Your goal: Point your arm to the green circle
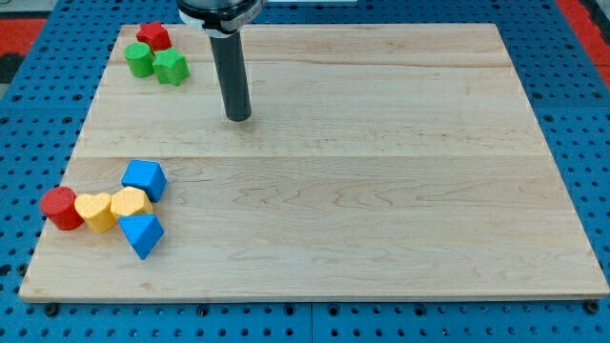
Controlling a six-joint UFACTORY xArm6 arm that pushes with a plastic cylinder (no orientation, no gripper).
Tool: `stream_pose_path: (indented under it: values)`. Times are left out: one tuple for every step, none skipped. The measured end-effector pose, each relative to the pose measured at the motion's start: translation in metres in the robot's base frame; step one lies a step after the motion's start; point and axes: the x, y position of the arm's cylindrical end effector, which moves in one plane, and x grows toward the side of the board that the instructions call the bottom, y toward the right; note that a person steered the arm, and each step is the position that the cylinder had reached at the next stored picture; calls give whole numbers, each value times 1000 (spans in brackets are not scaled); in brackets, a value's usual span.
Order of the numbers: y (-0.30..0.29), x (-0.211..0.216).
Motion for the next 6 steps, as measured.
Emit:
stream_pose_path:
  values:
    - [0, -1]
    - [-23, -3]
    - [-97, 1]
    - [-177, -11]
    - [-216, -60]
    - [-171, -109]
